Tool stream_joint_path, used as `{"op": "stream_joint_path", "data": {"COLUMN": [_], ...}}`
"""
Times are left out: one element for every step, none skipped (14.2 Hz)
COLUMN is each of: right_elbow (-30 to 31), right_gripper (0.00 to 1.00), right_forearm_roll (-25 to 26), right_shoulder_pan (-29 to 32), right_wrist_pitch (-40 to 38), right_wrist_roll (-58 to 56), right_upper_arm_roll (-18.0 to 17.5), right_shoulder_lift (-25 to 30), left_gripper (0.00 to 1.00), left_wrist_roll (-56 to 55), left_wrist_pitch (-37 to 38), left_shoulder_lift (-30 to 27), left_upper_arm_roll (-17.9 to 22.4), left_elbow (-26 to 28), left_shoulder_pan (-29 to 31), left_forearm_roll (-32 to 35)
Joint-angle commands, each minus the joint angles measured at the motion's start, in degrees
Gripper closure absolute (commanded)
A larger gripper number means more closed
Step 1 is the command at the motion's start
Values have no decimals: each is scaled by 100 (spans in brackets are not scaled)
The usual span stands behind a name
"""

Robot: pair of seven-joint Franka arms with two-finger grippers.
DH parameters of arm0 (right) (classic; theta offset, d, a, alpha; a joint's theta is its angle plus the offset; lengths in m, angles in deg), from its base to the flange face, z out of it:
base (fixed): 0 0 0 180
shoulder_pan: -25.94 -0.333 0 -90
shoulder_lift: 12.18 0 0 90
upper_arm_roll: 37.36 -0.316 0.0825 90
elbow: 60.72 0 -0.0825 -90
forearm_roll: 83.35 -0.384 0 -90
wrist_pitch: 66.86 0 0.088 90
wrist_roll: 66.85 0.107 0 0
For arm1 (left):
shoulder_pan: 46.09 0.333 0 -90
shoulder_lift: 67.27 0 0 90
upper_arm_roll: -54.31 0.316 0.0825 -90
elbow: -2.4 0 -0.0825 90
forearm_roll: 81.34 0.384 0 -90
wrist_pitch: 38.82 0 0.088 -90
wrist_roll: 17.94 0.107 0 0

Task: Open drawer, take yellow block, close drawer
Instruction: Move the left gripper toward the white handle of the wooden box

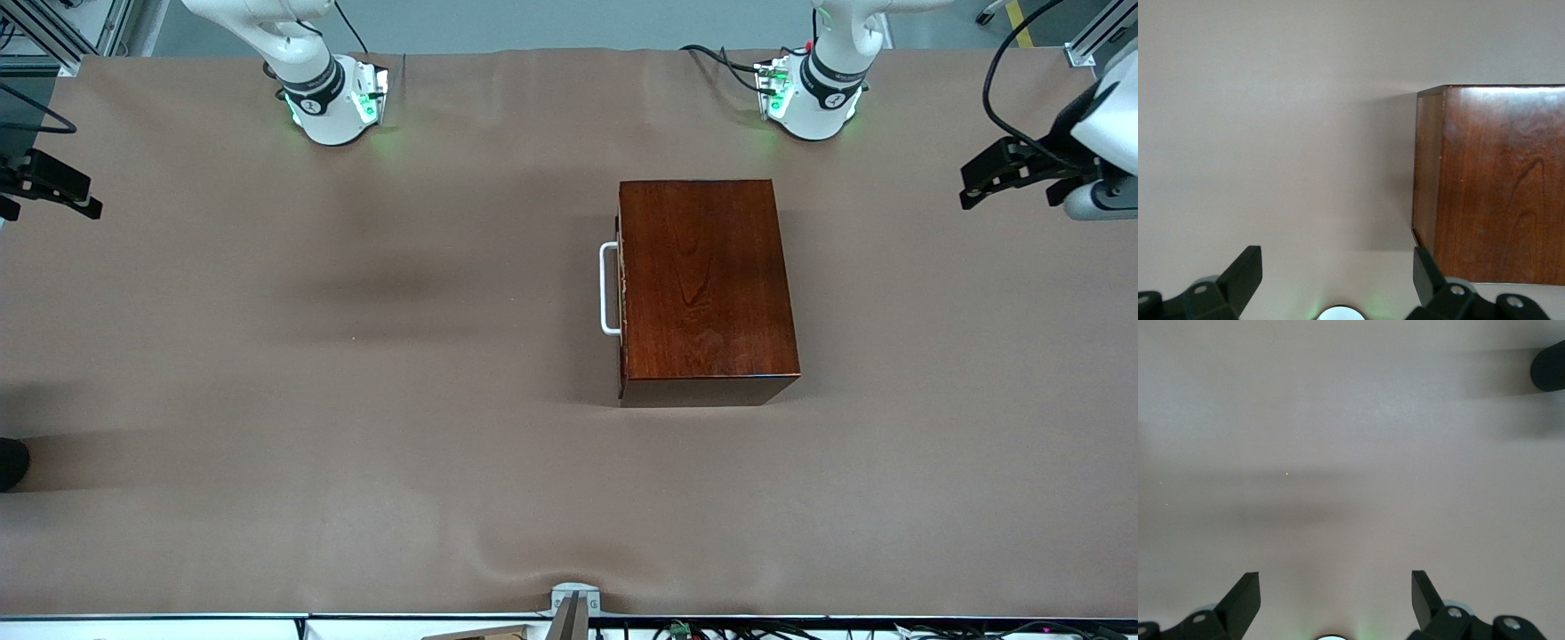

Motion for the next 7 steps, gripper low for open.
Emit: {"op": "stream_joint_path", "data": {"right_elbow": [9,9,9,9,9,9,9], "right_gripper": [0,0,0,0,0,0,0], "right_forearm_roll": [62,62,62,62,62,62,62], "right_shoulder_pan": [159,159,159,159,159,159,168], "right_wrist_pitch": [-39,-47,-48,-39,-47,-48,-39], "right_wrist_roll": [-29,-29,-20,-20,-20,-29,-29], "right_upper_arm_roll": [-109,-109,-109,-109,-109,-109,-109], "right_shoulder_lift": [87,87,87,87,87,87,87], "left_gripper": [0,0,0,0,0,0,0], "left_wrist_roll": [-98,-351,-667,-975,-1178,-1345,-1460], "left_wrist_pitch": [74,74,56,30,30,21,-31], "left_shoulder_lift": [183,271,367,455,613,762,903], "left_upper_arm_roll": [-356,-488,-646,-822,-963,-1060,-1096], "left_elbow": [-153,-232,-267,-328,-451,-565,-662], "left_shoulder_pan": [-55,-63,-81,-125,-177,-291,-457], "left_forearm_roll": [69,69,69,77,78,78,86]}}
